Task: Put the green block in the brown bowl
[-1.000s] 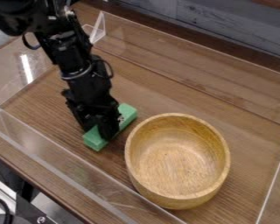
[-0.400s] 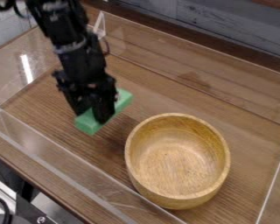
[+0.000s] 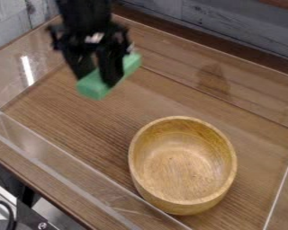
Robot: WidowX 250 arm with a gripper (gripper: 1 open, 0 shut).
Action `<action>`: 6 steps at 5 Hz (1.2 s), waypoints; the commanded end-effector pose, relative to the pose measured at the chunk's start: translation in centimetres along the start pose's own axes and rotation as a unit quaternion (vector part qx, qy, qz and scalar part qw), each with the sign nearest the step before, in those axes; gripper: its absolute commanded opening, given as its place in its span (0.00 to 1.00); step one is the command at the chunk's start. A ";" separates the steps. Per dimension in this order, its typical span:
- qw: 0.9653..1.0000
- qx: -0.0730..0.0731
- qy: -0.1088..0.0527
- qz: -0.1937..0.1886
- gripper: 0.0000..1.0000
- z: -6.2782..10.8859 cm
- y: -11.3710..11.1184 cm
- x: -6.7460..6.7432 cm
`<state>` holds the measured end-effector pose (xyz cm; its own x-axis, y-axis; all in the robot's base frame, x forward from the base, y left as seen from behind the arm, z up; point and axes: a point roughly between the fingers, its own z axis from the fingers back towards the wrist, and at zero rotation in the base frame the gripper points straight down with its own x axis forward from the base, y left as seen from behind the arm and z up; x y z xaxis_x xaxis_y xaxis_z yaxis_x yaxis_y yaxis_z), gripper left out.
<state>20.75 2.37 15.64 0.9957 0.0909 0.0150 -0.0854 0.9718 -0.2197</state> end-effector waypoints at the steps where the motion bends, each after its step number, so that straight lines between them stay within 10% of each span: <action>1: 0.999 0.004 -0.016 -0.041 0.00 0.7 -5.0 -0.7; 4: 0.994 0.007 -0.014 -0.105 0.00 -5.7 -16.4 -4.5; 6: 0.997 0.002 -0.046 -0.066 0.00 -1.4 -14.4 -3.5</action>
<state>17.93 -12.09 16.09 0.9959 -0.0251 0.0874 0.0411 0.9816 -0.1864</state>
